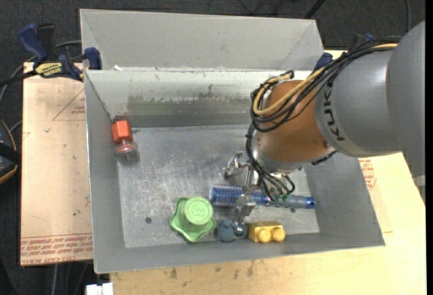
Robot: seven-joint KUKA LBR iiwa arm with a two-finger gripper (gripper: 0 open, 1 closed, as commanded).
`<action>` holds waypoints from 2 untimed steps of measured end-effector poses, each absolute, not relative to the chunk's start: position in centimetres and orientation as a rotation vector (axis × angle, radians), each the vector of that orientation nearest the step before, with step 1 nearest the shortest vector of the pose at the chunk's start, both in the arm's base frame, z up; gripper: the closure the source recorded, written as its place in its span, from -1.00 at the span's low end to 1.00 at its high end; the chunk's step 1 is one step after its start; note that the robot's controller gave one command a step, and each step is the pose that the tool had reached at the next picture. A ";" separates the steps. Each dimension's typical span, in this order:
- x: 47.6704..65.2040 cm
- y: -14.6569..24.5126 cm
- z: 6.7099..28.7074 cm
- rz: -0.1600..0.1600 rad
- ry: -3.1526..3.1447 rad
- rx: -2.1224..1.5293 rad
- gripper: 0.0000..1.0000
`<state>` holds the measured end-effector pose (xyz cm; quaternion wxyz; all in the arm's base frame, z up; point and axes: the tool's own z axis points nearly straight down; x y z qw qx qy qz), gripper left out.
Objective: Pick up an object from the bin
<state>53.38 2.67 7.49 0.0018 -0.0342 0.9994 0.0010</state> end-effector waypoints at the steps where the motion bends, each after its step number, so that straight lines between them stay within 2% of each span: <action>1: 53.6 2.9 7.9 0.004 3.128 -0.111 1.00; 2: 54.4 2.2 25.2 0.000 3.111 -0.350 1.00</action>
Offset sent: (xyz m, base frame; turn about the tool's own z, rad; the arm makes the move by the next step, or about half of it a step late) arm 0.0000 0.0000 0.0000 0.0000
